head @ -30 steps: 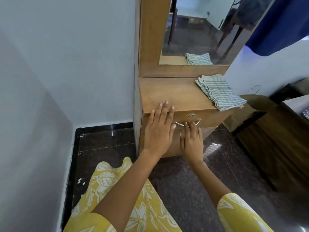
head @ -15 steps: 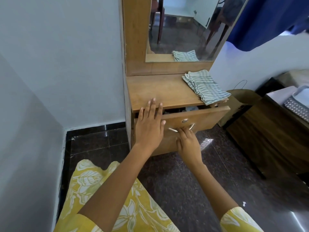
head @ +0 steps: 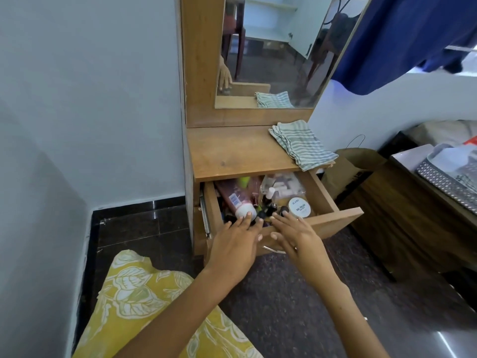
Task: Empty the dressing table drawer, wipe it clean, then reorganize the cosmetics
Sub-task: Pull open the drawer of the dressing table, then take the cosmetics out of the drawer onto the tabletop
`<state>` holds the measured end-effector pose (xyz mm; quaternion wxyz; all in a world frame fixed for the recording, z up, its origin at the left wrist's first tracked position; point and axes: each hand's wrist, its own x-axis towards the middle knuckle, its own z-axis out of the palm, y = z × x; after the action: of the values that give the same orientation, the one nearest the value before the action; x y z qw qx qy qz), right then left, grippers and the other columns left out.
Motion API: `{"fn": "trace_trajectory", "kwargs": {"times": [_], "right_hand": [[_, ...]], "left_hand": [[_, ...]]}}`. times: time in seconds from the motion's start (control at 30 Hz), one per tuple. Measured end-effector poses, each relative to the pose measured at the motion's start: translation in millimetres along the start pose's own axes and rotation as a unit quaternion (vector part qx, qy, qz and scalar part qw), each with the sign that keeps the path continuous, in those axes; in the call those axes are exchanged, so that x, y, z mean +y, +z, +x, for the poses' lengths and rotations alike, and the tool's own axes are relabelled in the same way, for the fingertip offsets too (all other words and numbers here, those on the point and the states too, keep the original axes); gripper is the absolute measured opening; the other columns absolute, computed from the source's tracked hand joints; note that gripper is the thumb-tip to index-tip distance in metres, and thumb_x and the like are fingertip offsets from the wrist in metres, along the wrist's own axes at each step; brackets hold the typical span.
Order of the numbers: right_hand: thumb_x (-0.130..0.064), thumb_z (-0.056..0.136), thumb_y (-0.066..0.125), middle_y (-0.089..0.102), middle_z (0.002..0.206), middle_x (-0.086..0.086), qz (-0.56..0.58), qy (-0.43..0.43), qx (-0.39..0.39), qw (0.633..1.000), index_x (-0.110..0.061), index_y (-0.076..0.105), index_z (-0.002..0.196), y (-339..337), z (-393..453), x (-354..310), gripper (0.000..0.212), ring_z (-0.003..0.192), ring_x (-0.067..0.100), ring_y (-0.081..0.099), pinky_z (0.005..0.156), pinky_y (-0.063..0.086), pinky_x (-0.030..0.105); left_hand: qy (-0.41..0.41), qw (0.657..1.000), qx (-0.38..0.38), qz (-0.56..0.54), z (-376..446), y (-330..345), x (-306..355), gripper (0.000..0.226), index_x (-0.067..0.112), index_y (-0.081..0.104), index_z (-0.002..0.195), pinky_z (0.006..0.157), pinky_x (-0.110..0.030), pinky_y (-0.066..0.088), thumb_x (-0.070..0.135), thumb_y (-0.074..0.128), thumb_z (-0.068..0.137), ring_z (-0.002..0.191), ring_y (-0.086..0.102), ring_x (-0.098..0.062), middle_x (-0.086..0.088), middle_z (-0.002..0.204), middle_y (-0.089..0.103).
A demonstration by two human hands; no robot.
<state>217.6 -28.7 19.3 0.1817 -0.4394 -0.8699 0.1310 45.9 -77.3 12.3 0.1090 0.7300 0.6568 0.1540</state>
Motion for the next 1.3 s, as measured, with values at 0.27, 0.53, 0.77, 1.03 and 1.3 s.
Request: {"fn": "trace_trajectory", "kwargs": {"times": [0.27, 0.53, 0.77, 1.03, 1.3], "right_hand": [[-0.031, 0.080, 0.071, 0.063, 0.126, -0.003, 0.058, 0.037, -0.007, 0.998, -0.019, 0.066, 0.119, -14.1, -35.4, -0.8, 0.041, 0.127, 0.004, 0.044, 0.114, 0.030, 0.033], [-0.042, 0.081, 0.067, 0.066, 0.120, -0.011, 0.012, 0.049, -0.045, 0.998, -0.028, 0.070, 0.112, -29.9, -64.0, -4.1, 0.035, 0.122, 0.003, 0.053, 0.102, 0.045, 0.028], [-0.039, 0.082, 0.068, 0.066, 0.121, -0.011, -0.001, 0.064, -0.069, 0.996, -0.028, 0.069, 0.114, -35.7, -76.6, -9.1, 0.034, 0.121, 0.005, 0.055, 0.100, 0.046, 0.029], [-0.043, 0.081, 0.068, 0.066, 0.121, -0.012, -0.015, 0.096, -0.115, 0.989, -0.033, 0.067, 0.115, -42.7, -67.9, -10.2, 0.036, 0.116, 0.005, 0.058, 0.096, 0.043, 0.020], [-0.046, 0.088, 0.059, 0.071, 0.077, -0.005, -0.001, 0.143, -0.032, 0.989, -0.029, 0.072, 0.100, -42.4, -37.5, -31.6, 0.024, 0.070, 0.012, 0.061, 0.063, 0.051, 0.033]], "left_hand": [[0.026, 0.998, -0.060, 0.000, -24.8, -5.0, 18.4, 0.047, 0.028, 0.022, 0.148, 0.105, -0.036, 0.028, 0.031, 0.031, 0.102, 0.136, 0.033, -0.018, -0.001, 0.153, 0.027], [0.059, 0.993, -0.102, 0.022, -42.8, -3.7, 36.3, 0.050, 0.026, 0.017, 0.149, 0.106, -0.033, 0.025, 0.025, 0.033, 0.102, 0.138, 0.027, -0.015, -0.002, 0.154, 0.024], [0.060, 0.991, -0.116, 0.002, -55.9, -5.7, 46.4, 0.048, 0.024, 0.018, 0.149, 0.106, -0.033, 0.026, 0.028, 0.030, 0.103, 0.139, 0.026, -0.014, -0.002, 0.154, 0.024], [0.074, 0.992, -0.103, -0.007, -57.6, -5.2, 42.9, 0.048, 0.023, 0.020, 0.149, 0.108, -0.034, 0.024, 0.028, 0.030, 0.102, 0.139, 0.023, -0.013, 0.001, 0.154, 0.026], [0.042, 0.992, 0.050, -0.105, -39.4, -28.1, 25.9, 0.033, 0.018, 0.056, 0.127, 0.076, -0.026, 0.044, 0.025, 0.047, 0.096, 0.097, 0.062, -0.019, -0.003, 0.113, 0.067]]}}
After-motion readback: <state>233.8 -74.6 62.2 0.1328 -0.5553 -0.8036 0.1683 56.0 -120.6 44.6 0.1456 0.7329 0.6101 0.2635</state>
